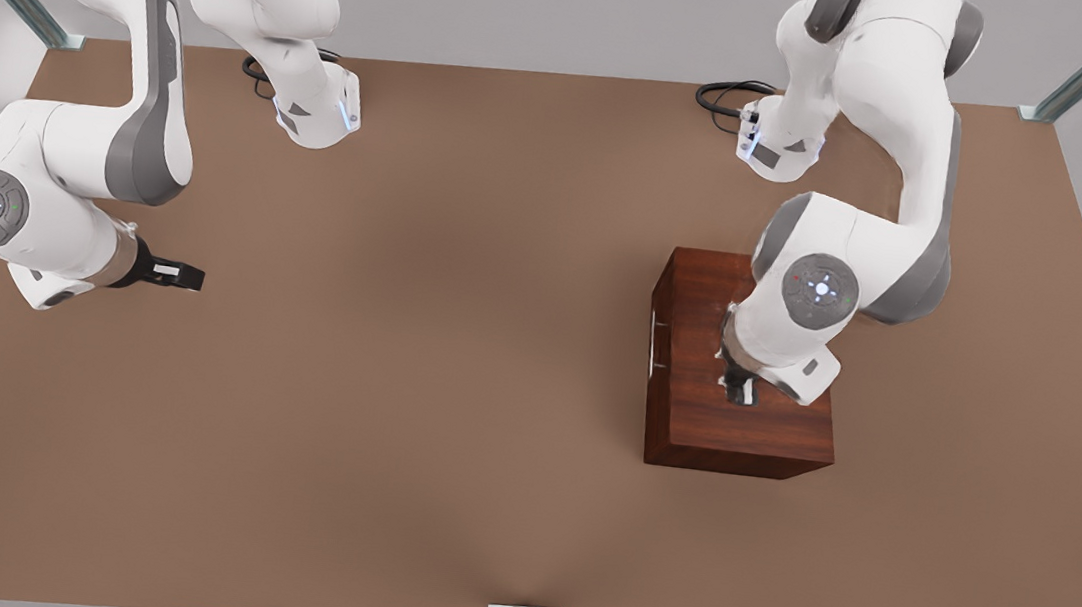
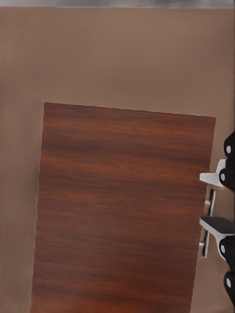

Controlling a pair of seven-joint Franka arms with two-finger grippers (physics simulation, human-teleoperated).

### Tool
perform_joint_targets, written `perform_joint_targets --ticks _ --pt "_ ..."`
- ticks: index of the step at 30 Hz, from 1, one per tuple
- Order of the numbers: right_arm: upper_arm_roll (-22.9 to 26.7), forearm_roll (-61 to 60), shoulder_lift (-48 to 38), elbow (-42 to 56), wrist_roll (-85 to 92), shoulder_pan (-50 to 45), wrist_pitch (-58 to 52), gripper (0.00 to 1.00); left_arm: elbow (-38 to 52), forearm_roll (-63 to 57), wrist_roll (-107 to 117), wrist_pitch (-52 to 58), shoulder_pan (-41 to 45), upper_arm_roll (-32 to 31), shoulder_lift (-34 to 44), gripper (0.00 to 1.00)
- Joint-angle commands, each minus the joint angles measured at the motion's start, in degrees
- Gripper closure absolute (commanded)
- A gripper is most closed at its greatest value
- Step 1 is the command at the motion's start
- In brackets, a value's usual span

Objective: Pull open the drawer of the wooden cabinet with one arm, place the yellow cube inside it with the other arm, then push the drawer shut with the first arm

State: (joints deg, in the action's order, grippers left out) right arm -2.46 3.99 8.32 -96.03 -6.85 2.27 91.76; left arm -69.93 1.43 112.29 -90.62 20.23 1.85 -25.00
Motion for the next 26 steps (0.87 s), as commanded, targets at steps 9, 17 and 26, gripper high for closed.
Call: perform_joint_targets --ticks 9,17,26 --pt "0.0 -0.03 -0.05 0.05 0.52 0.01 -0.09 0.0 -11.47 6.13 -108.6 -4.49 -11.52 2.02 10.94 0.0" --pt "0.0 -0.03 -0.05 0.05 0.44 0.01 -0.09 0.0 -10.41 6.13 -112.47 -1.67 -11.88 1.84 9.09 0.0" --pt "0.09 -0.12 -0.05 0.05 0.44 0.01 -0.35 0.0 -10.41 6.04 -111.94 -1.67 -11.52 1.84 9.0 0.0"
